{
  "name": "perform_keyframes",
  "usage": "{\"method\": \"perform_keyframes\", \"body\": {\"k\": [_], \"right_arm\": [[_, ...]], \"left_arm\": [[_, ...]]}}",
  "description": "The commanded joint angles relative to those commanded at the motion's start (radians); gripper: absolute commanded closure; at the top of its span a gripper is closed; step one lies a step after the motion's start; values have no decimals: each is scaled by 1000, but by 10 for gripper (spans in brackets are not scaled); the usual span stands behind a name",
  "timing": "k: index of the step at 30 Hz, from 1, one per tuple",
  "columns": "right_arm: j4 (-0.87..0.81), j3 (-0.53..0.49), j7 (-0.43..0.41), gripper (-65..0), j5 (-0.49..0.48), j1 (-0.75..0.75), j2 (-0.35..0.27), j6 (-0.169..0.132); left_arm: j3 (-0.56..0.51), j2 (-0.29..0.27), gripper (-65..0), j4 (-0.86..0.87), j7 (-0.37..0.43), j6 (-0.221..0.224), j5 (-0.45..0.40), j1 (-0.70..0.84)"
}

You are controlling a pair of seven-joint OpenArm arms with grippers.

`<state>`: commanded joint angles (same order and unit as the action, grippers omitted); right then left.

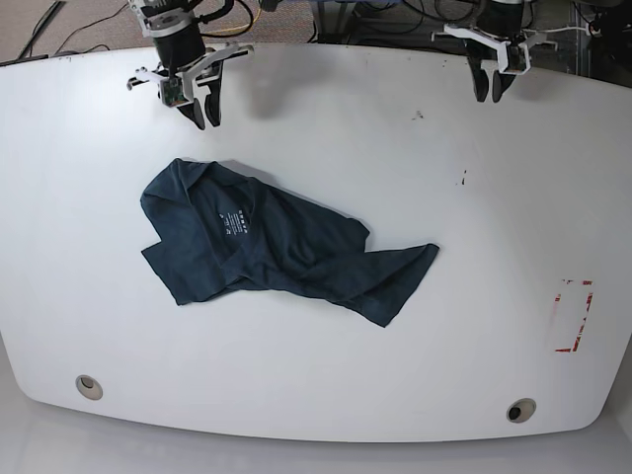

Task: Layout the t-shirt on the table in an organized manner, then fold the t-shirt properly
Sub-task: 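Lower the right gripper onto the crumpled teal t-shirt and grasp it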

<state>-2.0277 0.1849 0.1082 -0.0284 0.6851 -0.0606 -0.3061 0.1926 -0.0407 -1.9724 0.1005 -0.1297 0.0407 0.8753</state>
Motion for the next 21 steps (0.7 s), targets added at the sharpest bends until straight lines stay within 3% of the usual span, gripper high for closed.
{"method": "perform_keyframes", "body": {"k": [4, 5, 10, 12, 17, 21], "right_arm": [[0, -26, 84, -231, 8, -109, 17, 0], [0, -28, 115, -285, 8, -150, 18, 0], [0, -46, 219, -433, 5, -288, 20, 0], [3, -74, 278, -480, 8, -370, 18, 0], [72, -91, 402, -491, 9, -563, 29, 0], [186, -100, 417, -491, 9, -663, 32, -2]], "left_arm": [[-8, 0, -335, -3, -49, 0, 0, -80], [-8, 0, -356, -3, -69, 0, 0, -112], [-31, 3, -368, -5, -132, 0, -2, -207], [-40, 38, -368, -5, -180, 0, -2, -265], [-103, 103, -368, -2, -310, 0, 3, -382], [-126, 114, -368, -2, -354, 0, 3, -445]]}}
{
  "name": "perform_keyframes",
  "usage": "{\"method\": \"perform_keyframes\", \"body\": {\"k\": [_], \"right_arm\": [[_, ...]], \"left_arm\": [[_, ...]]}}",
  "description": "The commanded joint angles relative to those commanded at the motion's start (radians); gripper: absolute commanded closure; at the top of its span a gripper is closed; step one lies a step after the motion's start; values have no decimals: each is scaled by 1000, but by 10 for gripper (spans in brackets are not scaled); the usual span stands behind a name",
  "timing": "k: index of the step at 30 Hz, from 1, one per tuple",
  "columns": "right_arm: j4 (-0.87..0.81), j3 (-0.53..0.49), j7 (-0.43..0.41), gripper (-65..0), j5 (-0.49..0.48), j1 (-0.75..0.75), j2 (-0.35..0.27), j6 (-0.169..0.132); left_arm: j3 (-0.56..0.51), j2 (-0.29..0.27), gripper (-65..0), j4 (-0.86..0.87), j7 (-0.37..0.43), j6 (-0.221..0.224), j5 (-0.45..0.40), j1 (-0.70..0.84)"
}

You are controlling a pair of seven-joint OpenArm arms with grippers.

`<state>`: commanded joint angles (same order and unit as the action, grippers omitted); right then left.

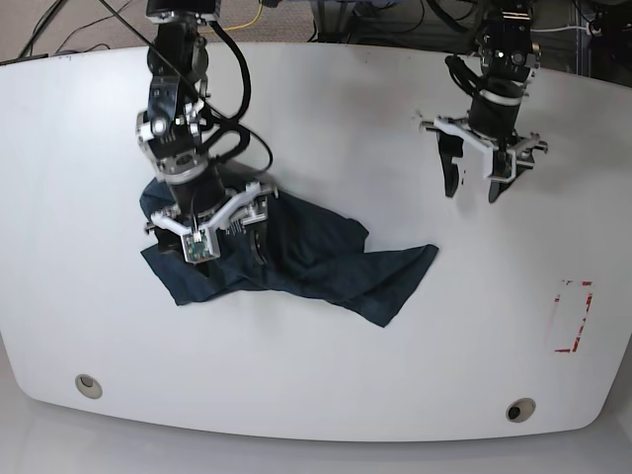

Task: Layout the t-shirt on the table in an organized manner, then fold the t-shirt properly
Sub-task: 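Lower the right gripper onto the crumpled teal t-shirt and grasp it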

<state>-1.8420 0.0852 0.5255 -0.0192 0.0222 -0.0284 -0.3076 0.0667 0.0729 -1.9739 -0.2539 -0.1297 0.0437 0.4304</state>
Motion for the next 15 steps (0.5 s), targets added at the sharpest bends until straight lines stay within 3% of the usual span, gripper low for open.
{"method": "perform_keyframes", "body": {"k": [6, 8, 10, 12, 15], "right_arm": [[175, -14, 3, -491, 2, -109, 0, 0], [222, -17, 2, -491, -6, -129, -26, -3], [252, -18, 2, -490, -11, -135, -40, -25], [285, -18, 2, -490, -9, -144, -37, -72], [311, -18, 3, -490, -3, -161, -37, -110]], "left_arm": [[0, 0, -368, -5, -8, 0, 0, -26], [0, 0, -368, -5, -8, 0, 0, -28], [0, 0, -368, -5, -8, 0, -2, -28], [2, 0, -368, -5, -8, 0, -2, -26], [2, 0, -368, -5, -8, 0, -2, -25]]}}
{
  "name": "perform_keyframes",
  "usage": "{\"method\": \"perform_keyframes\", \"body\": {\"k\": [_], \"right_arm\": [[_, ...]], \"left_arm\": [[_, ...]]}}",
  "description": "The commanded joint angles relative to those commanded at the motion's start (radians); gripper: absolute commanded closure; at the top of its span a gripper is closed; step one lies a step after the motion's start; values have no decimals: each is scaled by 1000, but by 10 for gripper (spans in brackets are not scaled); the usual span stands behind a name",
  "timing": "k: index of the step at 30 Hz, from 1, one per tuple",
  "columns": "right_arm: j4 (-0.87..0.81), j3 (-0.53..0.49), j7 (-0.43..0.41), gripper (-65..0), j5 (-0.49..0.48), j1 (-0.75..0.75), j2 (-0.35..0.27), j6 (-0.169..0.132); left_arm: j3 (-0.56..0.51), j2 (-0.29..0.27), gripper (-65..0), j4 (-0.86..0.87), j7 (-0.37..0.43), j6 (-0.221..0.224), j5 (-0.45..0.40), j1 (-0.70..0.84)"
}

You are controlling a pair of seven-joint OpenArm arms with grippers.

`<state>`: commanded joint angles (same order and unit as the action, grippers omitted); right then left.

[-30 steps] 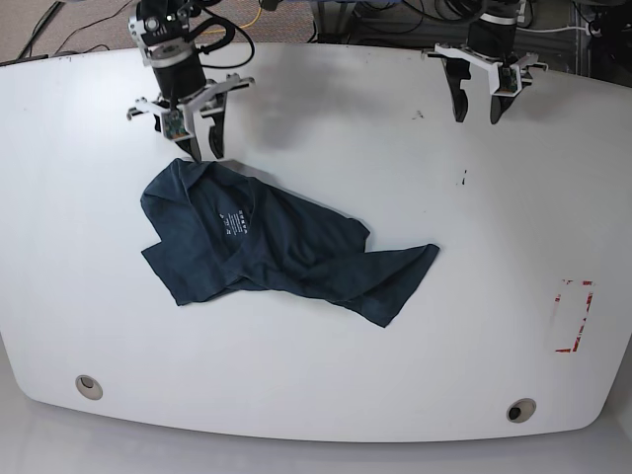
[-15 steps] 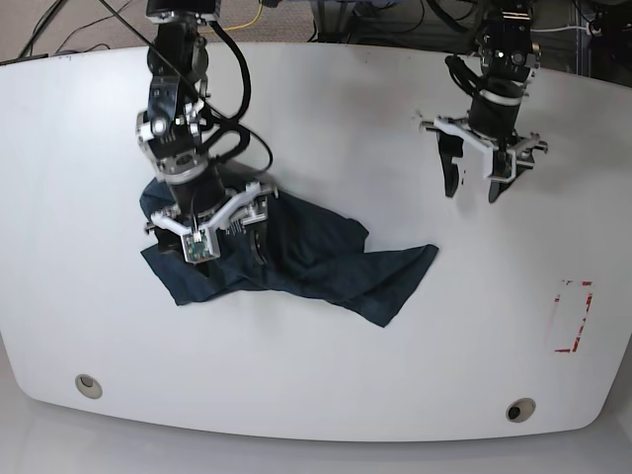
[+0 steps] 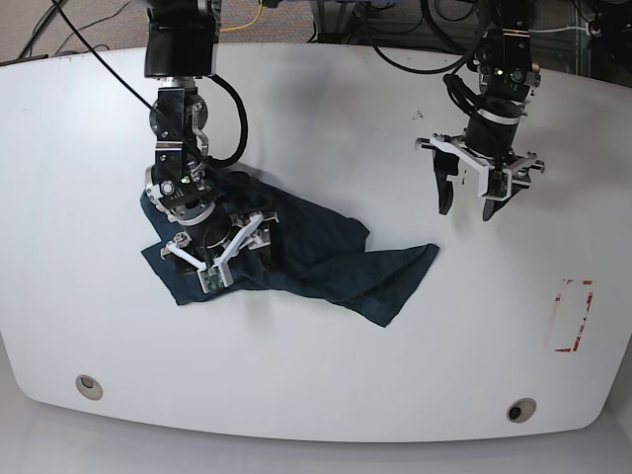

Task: Layout the t-shirt on the table in an organized manner, then fold the t-shirt properly
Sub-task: 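Lower the right gripper onto the crumpled teal t-shirt and grasp it, then move the left gripper to the shirt and grasp another edge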

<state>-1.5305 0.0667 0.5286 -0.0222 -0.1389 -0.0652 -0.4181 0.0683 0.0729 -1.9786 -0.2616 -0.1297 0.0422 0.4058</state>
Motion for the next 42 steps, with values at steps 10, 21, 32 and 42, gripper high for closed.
{"method": "perform_keyframes", "body": {"k": [10, 21, 32, 42], "right_arm": [[83, 6, -6, -428, -6, -5, -5, -48], [-49, 2, 17, -10, -5, 35, 0, -68], [-420, 0, 58, 0, -5, 155, 21, -72], [-509, 9, 52, 0, -2, 104, 15, -120]], "left_arm": [[0, -5, -368, 2, 0, 0, -2, 0], [-3, -5, -368, 9, 0, 0, -5, 0], [-55, -2, -368, 48, -2, 0, -5, -2], [-138, -5, -369, 161, -2, 0, -3, -34]]}}
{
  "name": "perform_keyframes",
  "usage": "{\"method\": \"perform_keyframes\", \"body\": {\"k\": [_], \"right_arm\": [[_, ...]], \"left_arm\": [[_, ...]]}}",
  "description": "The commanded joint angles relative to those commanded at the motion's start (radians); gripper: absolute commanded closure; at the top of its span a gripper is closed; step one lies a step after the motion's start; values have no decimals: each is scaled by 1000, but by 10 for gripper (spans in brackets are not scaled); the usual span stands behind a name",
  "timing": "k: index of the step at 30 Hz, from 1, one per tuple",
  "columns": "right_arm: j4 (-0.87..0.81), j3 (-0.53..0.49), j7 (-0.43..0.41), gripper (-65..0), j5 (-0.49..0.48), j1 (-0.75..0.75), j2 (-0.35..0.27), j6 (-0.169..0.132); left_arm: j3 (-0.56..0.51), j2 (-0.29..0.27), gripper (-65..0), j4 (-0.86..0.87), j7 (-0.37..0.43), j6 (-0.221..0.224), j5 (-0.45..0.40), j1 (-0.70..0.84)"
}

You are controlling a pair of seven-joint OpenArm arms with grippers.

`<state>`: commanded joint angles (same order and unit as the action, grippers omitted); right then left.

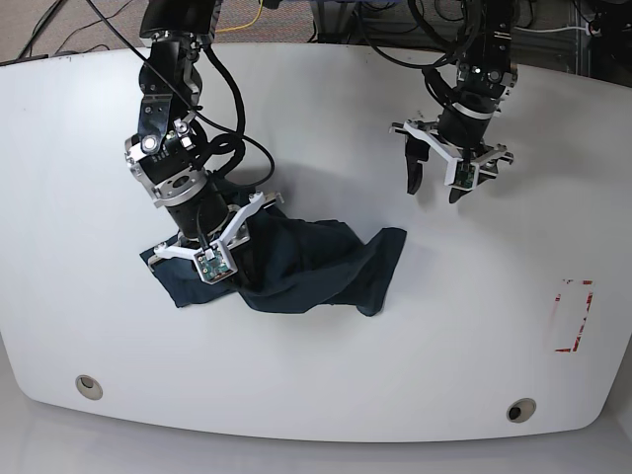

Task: Layout the t-shirt on the table in an organized manner, then fold the t-shirt properly
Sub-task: 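Move the left gripper to the shirt and grasp another edge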

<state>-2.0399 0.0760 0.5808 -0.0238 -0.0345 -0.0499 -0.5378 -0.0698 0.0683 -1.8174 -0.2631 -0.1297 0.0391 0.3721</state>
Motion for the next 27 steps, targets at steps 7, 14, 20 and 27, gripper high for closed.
{"method": "perform_keyframes", "body": {"k": [7, 14, 20, 27], "right_arm": [[3, 11, 2, 0, 3, -100, -9, -28], [6, 11, 9, 0, 5, -196, -9, -32], [8, 11, 95, 0, -2, -269, -5, -32], [8, 11, 106, 0, -3, -324, -3, -34]], "left_arm": [[-110, -2, -369, 97, 0, 0, 3, -57], [-157, -52, -369, 204, 0, 0, 0, -137], [-172, -81, -369, 305, 0, 0, -2, -235], [-233, -103, -369, 453, 6, 0, 5, -341]]}}
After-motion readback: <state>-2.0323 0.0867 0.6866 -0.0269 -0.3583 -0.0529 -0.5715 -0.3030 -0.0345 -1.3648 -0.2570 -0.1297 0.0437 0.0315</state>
